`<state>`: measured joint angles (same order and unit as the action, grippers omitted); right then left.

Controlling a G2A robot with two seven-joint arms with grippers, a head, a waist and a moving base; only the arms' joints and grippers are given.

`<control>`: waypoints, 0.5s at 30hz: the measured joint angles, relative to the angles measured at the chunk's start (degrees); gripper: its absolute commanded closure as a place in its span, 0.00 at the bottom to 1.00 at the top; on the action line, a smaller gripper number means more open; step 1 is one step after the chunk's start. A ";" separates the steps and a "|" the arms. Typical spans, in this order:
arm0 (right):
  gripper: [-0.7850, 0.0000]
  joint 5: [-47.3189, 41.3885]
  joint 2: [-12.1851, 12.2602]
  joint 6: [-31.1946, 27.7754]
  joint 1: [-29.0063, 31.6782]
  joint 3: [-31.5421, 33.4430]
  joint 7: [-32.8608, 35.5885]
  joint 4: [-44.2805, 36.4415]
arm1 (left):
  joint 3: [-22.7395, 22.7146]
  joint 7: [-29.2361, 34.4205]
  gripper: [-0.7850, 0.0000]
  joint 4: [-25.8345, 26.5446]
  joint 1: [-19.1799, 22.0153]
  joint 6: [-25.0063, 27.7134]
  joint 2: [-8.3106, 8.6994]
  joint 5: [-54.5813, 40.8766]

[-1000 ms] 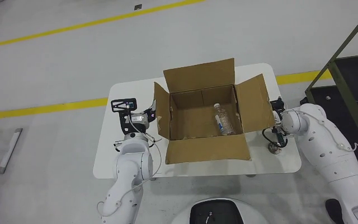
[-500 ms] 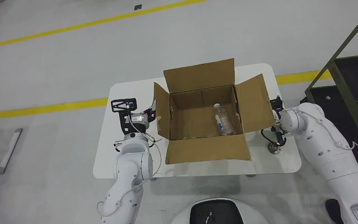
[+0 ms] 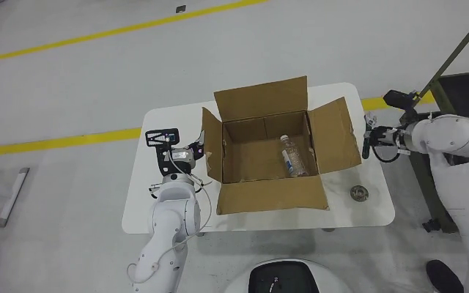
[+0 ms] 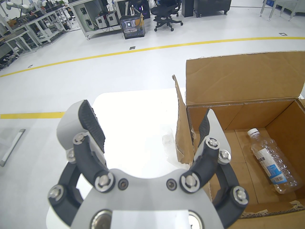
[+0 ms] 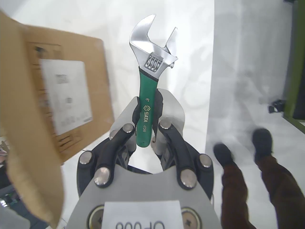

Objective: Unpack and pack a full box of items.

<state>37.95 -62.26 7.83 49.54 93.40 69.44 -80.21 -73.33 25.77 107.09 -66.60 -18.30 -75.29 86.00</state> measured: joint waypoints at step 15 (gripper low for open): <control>1.00 -24.09 1.14 2.66 2.64 9.23 1.25 -20.24 | 0.00 0.00 0.00 0.00 0.00 0.00 0.00 0.00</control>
<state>13.86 -61.12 10.50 52.18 102.63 70.70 -100.44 -73.33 25.77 107.09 -66.60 -18.30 -75.29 86.00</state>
